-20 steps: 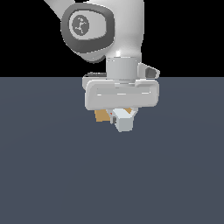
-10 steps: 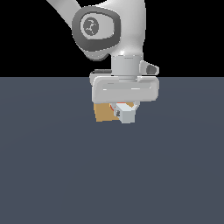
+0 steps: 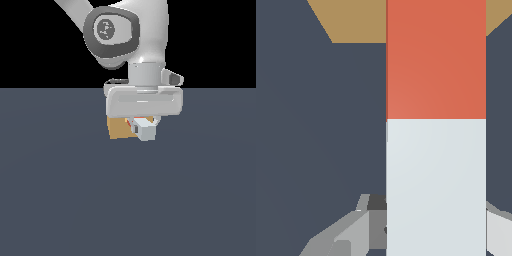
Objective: Insert the peg into the horizontal hole in a box.
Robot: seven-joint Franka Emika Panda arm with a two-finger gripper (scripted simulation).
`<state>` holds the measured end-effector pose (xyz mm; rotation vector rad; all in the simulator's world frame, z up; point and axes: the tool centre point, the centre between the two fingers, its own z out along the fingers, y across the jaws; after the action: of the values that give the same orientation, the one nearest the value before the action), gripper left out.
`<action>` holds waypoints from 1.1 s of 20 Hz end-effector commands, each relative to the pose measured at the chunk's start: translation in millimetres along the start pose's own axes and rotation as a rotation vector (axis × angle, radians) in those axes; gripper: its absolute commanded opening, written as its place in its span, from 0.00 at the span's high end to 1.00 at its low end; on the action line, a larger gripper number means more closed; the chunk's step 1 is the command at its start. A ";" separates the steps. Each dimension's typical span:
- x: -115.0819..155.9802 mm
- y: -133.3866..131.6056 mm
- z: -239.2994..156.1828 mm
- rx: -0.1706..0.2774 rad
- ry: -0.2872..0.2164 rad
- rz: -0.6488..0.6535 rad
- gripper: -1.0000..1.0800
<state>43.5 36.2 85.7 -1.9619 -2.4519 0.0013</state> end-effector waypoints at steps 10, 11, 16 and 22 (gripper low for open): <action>35.1 -1.1 -0.8 -0.001 0.000 0.000 1.00; 43.2 -1.0 -0.7 -0.001 0.000 0.000 1.00; 82.4 -1.0 -1.4 -0.003 0.000 0.000 1.00; 101.3 -0.3 -1.8 -0.003 0.000 0.000 1.00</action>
<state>21.6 123.0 85.9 -1.9746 -2.4450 0.0077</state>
